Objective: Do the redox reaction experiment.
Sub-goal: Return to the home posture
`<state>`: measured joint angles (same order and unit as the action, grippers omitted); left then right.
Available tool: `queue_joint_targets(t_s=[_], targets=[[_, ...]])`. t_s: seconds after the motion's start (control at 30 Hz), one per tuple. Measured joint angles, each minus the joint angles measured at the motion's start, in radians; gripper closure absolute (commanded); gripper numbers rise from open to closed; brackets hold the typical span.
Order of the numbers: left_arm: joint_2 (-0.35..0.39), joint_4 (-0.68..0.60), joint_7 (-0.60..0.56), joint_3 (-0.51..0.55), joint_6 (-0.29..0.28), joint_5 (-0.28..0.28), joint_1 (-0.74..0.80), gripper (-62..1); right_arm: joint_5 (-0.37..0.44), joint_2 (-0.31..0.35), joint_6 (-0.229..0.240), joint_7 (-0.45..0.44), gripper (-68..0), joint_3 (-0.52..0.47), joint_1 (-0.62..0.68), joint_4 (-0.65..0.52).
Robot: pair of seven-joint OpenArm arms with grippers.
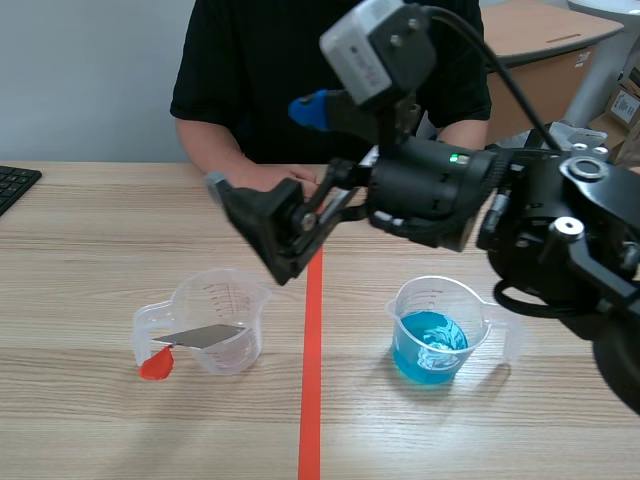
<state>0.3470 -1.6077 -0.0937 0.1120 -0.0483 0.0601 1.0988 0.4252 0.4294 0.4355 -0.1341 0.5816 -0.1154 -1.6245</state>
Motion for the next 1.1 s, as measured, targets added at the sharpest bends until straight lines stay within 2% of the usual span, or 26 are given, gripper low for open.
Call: queue_joint_targets(t_s=[0.1, 0.2, 0.33, 0.47, 0.63, 0.8, 1.0, 1.1], targets=[[0.001, 0.0, 0.0, 0.0, 0.0, 0.0, 0.0, -62.3, 0.047, 0.072, -0.073, 0.0, -67.9, -0.066, 0.04, 0.0], [0.017, 0.0, -0.009, 0.0, 0.003, 0.0, 0.0, -62.3, 0.094, 0.143, -0.119, -0.023, -67.9, -0.133, 0.097, 0.0], [0.071, -0.021, -0.008, 0.0, 0.012, 0.001, 0.001, -62.3, 0.127, 0.217, -0.115, -0.092, -67.9, -0.233, 0.2, 0.0], [0.144, -0.085, -0.007, 0.0, 0.028, 0.008, 0.001, -62.3, 0.145, 0.262, -0.115, -0.102, -67.9, -0.331, 0.333, -0.016], [0.234, -0.18, -0.006, 0.0, 0.037, 0.009, 0.002, -62.3, 0.167, 0.266, -0.137, -0.101, -67.9, -0.463, 0.51, -0.1], [0.334, -0.262, 0.01, 0.0, 0.037, 0.032, 0.004, -62.3, 0.167, 0.266, -0.207, -0.102, -67.9, -0.585, 0.708, -0.281], [0.443, -0.342, 0.019, 0.0, 0.037, 0.11, 0.002, -62.3, 0.116, 0.266, -0.291, -0.101, -67.9, -0.656, 0.866, -0.462], [0.475, -0.366, 0.027, 0.0, 0.034, 0.144, -0.034, -62.3, 0.104, 0.266, -0.302, -0.1, -67.9, -0.666, 0.912, -0.502]])
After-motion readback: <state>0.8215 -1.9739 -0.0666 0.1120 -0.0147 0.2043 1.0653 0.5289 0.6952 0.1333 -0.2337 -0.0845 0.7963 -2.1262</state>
